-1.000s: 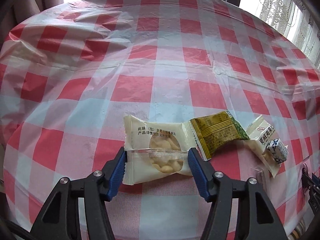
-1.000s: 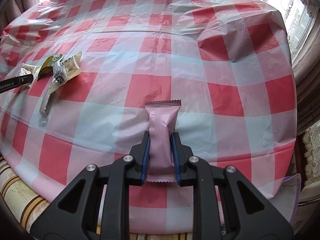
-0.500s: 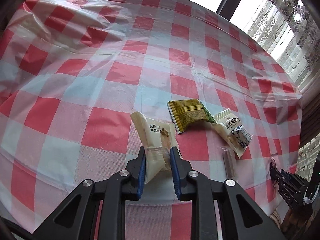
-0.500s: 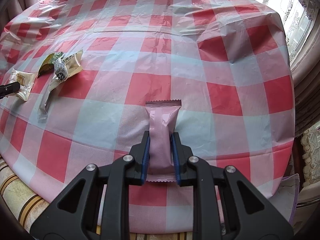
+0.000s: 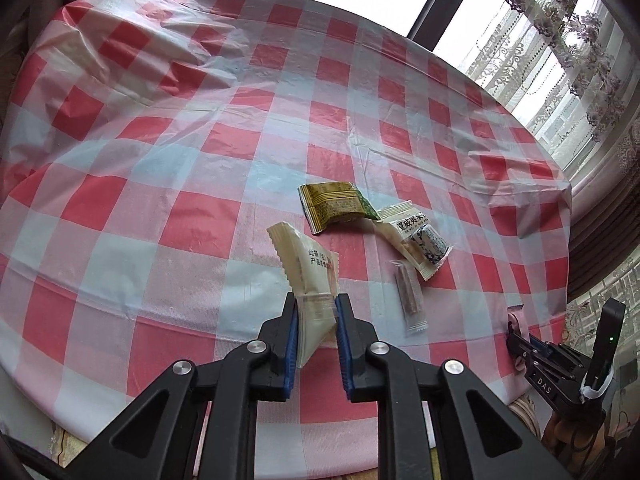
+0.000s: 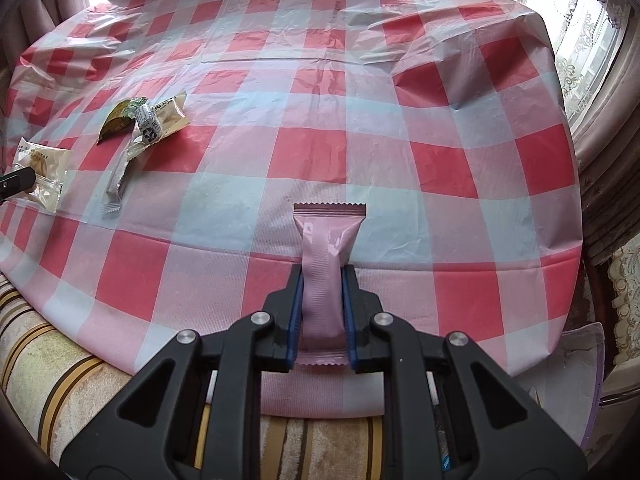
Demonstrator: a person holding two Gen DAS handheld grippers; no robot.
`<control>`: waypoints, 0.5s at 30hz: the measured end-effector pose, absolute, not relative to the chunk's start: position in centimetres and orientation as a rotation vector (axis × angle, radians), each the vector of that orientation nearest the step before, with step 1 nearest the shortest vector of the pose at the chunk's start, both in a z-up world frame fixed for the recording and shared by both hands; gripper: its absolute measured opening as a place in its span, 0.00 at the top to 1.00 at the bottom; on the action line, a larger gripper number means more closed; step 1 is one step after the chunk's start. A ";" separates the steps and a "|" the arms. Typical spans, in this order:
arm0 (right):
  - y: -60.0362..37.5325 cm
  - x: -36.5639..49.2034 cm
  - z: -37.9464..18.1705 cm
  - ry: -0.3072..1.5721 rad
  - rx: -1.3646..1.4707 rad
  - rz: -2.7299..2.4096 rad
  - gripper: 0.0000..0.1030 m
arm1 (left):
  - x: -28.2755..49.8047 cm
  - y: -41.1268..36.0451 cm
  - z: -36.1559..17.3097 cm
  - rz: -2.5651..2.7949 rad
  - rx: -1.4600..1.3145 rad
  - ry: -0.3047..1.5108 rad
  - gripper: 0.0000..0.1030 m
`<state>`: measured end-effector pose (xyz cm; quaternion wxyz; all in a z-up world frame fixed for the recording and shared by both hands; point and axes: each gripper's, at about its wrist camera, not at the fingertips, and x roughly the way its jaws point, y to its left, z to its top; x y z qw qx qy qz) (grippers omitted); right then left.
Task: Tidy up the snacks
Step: 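Carry the pink cake and white biscuit packet over the white box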
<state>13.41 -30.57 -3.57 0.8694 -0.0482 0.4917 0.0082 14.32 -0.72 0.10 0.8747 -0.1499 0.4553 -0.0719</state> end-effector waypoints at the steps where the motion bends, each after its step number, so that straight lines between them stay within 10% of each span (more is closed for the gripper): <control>1: -30.6 13.1 -3.4 1.026 -0.096 0.019 0.80 | 14.1 -0.9 0.3 -0.156 -0.312 0.949 0.83; 15: -32.0 7.9 -1.3 0.994 -0.041 0.000 0.80 | 10.7 -5.6 2.9 -0.279 -0.272 0.909 0.83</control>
